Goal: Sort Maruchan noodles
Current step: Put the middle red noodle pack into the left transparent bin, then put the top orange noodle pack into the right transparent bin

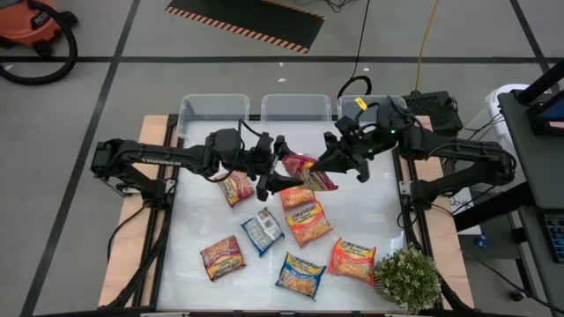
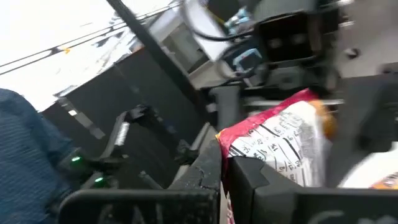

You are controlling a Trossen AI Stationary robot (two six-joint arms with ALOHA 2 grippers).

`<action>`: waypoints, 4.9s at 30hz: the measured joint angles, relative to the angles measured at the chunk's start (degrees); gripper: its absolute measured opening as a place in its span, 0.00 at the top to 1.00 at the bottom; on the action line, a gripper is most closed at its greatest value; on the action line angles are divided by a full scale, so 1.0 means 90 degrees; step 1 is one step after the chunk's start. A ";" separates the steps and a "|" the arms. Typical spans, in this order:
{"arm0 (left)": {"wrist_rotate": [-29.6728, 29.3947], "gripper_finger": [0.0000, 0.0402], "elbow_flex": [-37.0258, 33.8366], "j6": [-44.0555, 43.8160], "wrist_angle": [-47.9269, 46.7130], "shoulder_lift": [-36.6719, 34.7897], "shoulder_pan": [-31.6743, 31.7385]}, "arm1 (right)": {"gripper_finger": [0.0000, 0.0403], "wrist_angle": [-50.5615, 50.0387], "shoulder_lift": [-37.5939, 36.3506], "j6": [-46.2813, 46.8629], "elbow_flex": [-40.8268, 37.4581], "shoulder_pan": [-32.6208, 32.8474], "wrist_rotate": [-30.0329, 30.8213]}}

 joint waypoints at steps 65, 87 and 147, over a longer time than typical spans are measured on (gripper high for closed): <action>-0.4717 0.63 -0.0016 -0.1440 -0.7308 -0.2156 0.3200 | 0.61 -0.3641 -0.1991 -0.0484 -0.0002 -0.0039 0.3860; -0.4760 0.63 -0.3328 -0.3438 -0.3405 -0.2159 0.3925 | 0.61 -0.1657 -0.0360 0.0775 -0.0005 0.0358 0.4049; -0.4870 0.35 -0.3708 -0.3176 -0.3149 -0.4924 -0.0126 | 0.61 -0.4484 -0.0438 -0.0328 -0.0021 0.1187 0.2760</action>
